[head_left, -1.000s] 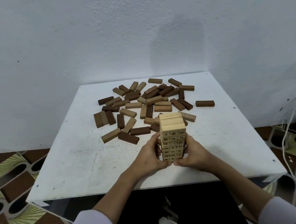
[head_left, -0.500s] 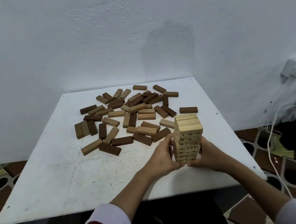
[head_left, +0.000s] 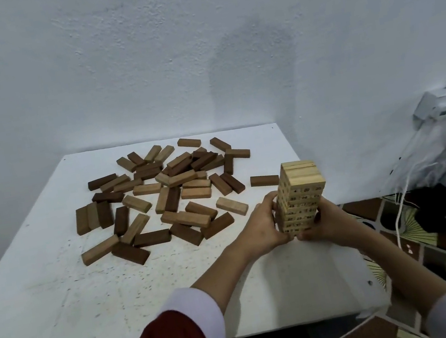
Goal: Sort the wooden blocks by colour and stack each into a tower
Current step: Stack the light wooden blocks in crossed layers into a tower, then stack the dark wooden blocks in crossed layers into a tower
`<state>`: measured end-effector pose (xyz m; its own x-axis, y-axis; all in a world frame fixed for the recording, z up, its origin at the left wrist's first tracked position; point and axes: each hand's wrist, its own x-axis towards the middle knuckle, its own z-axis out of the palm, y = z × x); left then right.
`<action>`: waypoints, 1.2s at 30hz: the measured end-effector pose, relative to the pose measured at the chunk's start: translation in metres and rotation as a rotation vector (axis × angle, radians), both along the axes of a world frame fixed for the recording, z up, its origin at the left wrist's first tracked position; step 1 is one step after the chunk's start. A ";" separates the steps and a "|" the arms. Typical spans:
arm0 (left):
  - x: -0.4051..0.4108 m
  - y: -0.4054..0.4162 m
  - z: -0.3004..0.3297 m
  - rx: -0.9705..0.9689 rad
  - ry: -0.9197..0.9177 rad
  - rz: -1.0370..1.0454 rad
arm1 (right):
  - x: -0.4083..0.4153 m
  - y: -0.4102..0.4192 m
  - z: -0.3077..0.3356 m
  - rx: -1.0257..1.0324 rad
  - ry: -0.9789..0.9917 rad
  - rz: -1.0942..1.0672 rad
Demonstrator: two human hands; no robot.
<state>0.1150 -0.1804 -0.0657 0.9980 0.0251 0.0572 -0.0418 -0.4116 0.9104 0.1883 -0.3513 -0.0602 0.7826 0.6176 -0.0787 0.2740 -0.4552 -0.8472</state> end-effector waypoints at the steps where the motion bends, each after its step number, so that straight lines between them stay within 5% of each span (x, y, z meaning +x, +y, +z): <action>1: 0.005 -0.001 0.000 0.007 -0.002 0.006 | 0.006 -0.001 0.000 -0.002 0.002 0.000; 27: 0.082 0.011 0.015 0.028 0.055 0.029 | 0.089 0.025 0.007 -0.005 -0.073 0.063; 32: 0.076 0.013 0.016 0.170 0.067 0.054 | 0.081 0.025 0.010 -0.016 -0.072 0.031; 36: 0.062 0.015 0.020 0.339 0.068 0.076 | 0.066 0.025 0.005 0.000 -0.066 -0.216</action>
